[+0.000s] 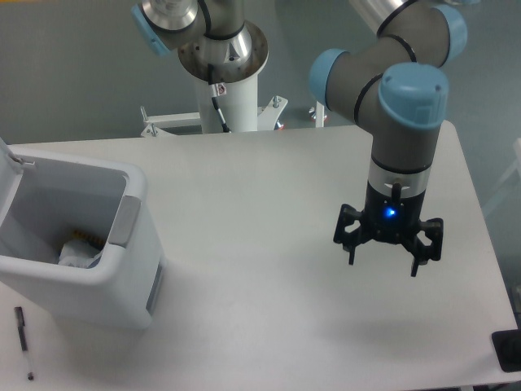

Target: Place the trash in the trash can

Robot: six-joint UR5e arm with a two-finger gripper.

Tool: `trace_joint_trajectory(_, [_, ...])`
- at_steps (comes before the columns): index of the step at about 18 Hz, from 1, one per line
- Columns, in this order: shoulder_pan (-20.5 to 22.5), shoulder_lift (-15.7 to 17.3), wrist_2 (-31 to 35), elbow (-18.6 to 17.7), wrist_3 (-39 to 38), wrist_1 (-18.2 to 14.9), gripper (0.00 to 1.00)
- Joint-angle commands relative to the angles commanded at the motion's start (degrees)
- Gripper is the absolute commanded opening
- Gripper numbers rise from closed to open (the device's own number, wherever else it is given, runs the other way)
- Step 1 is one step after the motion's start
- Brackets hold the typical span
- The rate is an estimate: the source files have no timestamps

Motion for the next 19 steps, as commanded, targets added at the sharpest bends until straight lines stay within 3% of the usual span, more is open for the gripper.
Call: trace_joint_trajectory(19, [-0.2, 0.0, 0.3, -1.0, 0.7, 0.0, 1.00])
